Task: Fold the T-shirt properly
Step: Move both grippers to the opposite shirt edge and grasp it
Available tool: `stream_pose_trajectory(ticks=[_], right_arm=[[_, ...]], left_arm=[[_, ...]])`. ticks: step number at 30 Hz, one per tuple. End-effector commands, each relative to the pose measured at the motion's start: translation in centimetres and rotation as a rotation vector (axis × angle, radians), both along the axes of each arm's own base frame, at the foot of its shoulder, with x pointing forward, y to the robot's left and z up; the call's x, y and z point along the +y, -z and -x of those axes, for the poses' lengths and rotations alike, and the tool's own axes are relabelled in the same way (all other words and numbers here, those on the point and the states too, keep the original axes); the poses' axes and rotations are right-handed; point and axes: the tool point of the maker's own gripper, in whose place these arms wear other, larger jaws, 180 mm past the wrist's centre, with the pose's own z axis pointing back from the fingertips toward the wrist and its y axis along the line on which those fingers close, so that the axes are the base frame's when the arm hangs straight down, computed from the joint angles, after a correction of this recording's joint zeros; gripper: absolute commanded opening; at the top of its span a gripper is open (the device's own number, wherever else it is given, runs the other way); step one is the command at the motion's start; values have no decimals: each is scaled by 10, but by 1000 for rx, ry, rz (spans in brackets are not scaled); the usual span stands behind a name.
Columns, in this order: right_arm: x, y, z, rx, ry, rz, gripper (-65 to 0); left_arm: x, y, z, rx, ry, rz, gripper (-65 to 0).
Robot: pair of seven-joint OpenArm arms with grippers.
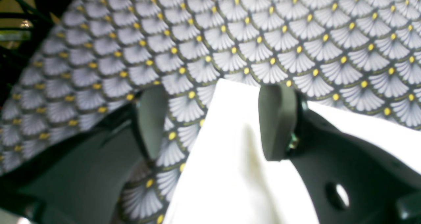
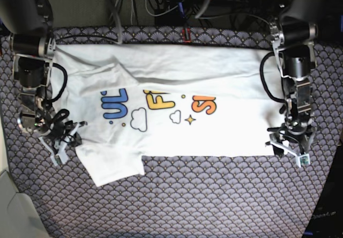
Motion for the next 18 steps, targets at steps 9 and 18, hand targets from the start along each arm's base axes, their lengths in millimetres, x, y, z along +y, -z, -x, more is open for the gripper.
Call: stream_pose_trajectory(ticks=[9,18], right_arm=[[-8,-22,-16,-65,12,0,-650],[-8,-22,-16,-64,12,1,-650]], left_arm=[[8,2,-19,-64,-25,4,-224],[4,25,-9,-27,-32,23,-292]])
